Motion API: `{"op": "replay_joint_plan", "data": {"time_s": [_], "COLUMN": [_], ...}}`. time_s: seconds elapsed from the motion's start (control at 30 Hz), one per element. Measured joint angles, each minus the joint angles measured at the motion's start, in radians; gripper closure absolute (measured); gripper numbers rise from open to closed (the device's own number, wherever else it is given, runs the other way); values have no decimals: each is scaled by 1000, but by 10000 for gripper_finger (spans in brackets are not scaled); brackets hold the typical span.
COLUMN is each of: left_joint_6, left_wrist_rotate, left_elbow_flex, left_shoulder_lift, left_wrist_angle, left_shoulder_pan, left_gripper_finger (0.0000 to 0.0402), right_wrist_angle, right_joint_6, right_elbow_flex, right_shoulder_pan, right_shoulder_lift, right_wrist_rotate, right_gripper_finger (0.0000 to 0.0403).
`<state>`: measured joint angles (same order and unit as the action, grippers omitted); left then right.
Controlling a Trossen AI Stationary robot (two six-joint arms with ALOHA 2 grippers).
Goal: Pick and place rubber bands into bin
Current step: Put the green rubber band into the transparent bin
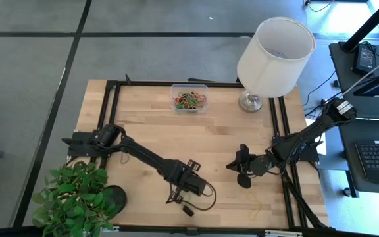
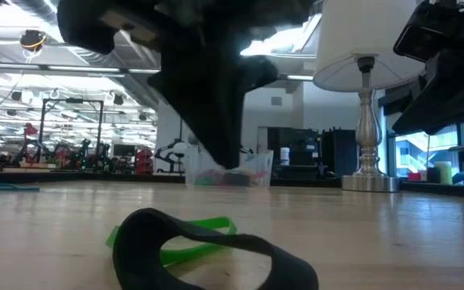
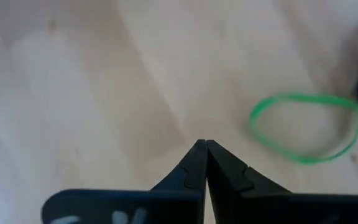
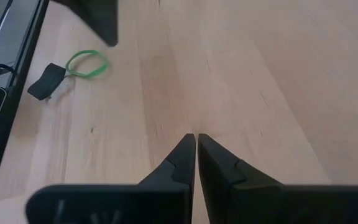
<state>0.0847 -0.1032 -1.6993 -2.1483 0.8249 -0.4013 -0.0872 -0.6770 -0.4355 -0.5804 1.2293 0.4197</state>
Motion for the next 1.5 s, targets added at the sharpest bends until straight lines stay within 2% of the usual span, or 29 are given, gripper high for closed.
{"op": "replay_joint_plan", "data": {"time_s": [0.17, 0.37, 0.6, 1.0, 1.23, 1.5], "left_joint_6": [92, 101, 91, 91, 103, 103], "left_wrist_rotate": [8, -13, -31, 49, 6, -41], "left_elbow_flex": [-1, -2, 42, 144, 151, 151], "left_shoulder_lift": [-1, -13, -13, -12, -12, 51], "left_wrist_angle": [-26, -54, -137, -298, -259, -176], "left_shoulder_pan": [-42, -81, -88, -74, -74, -26], "left_gripper_finger": [364, 320, 305, 335, 394, 400], "right_wrist_angle": [1, 1, 0, -2, -2, -2], "right_joint_6": [-1, -2, -3, -3, -3, -2], "right_elbow_flex": [0, 0, 0, 0, 0, 0], "right_shoulder_pan": [0, 0, 0, 0, 0, 0], "right_shoulder_lift": [0, 0, 0, 0, 0, 0], "right_wrist_rotate": [0, 0, -1, -1, -1, -1], "right_gripper_finger": [380, 380, 380, 380, 380, 380]}}
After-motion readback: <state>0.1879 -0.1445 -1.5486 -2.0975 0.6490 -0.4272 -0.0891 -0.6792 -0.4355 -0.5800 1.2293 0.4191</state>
